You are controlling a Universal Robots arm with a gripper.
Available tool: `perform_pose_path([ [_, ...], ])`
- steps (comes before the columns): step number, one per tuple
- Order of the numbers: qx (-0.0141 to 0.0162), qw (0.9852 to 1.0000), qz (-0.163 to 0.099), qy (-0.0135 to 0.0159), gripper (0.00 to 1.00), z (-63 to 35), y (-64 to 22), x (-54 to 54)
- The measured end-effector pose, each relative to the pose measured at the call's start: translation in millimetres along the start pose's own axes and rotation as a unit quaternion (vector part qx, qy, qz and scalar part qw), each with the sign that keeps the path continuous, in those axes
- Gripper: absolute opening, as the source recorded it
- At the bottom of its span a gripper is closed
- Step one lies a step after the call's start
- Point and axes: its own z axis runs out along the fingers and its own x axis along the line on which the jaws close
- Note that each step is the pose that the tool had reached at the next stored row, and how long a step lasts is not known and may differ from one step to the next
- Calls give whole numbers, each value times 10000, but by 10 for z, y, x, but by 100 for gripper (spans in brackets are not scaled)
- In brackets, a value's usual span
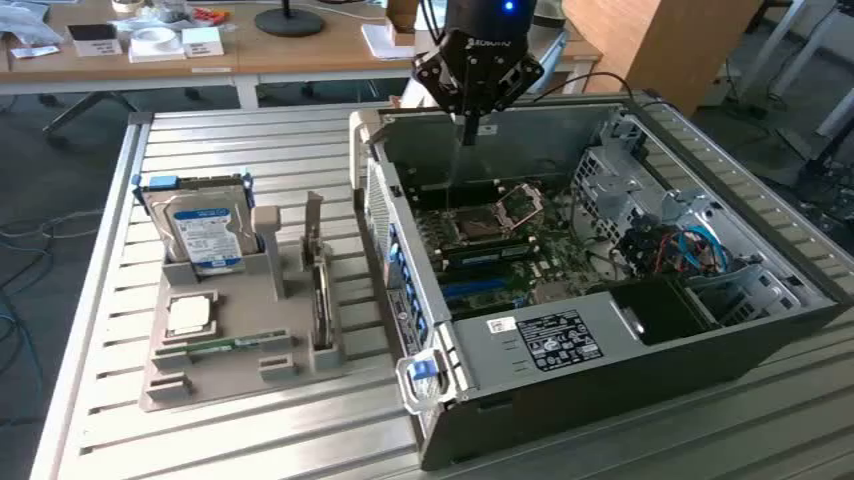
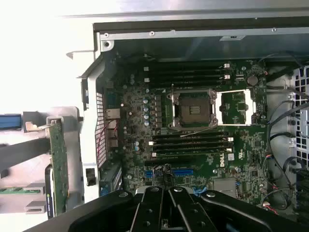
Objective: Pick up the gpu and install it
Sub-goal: 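Reach for the gpu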
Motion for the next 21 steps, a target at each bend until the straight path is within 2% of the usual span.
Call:
perform_pose_path([
  [7,0,10000,1,-1,11,1,0,8],
  [21,0,10000,0,0,11,3,-9,123],
])
